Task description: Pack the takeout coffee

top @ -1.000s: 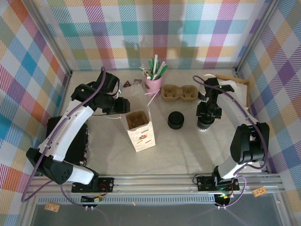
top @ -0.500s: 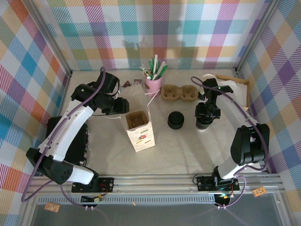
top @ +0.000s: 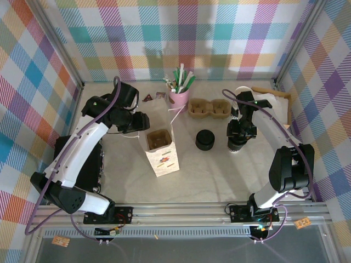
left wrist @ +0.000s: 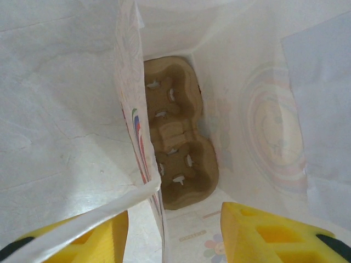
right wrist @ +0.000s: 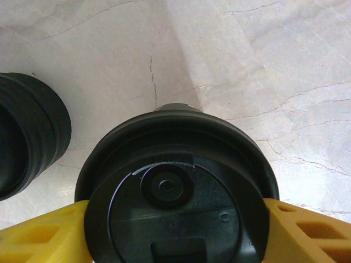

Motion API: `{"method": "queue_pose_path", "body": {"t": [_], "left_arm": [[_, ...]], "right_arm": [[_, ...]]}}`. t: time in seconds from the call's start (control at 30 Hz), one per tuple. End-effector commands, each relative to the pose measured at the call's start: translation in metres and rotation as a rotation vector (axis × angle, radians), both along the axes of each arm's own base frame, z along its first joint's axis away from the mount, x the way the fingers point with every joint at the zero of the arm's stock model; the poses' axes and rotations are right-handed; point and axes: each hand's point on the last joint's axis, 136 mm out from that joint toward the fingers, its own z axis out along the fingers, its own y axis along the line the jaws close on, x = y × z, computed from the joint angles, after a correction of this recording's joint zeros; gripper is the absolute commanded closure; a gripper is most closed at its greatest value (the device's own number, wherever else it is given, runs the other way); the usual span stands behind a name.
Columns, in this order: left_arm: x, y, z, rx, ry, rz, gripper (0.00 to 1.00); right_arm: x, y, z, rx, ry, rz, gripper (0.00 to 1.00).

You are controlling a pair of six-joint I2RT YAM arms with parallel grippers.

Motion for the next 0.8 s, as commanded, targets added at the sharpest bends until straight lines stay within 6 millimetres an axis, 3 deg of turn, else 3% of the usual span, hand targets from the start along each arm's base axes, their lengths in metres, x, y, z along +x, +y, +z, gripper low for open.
{"method": "queue_pose_path", "body": {"t": [0.0, 0.1, 0.4, 0.77], "left_arm": [[-0.009, 0.004, 0.000, 0.026, 0.034, 0.012, 0.53], [-0.011, 0.007, 0.002, 0.036, 0.033, 0.014, 0.57], [-0.016, 0.009, -0.003, 0.041, 0.028, 0.000, 0.79], [-0.019, 0.003, -0.006, -0.001, 0.023, -0.024, 0.80]], "right_arm": [[-0.022, 0.019, -0.020, 0.080, 0.131, 0.035, 0.82], [-0.020, 0.019, -0.016, 0.080, 0.123, 0.037, 0.84], [-0.016, 0.019, 0.002, 0.074, 0.108, 0.047, 0.95], [-0.018, 0.010, -0.007, 0.012, 0.124, 0.050, 0.91]]}}
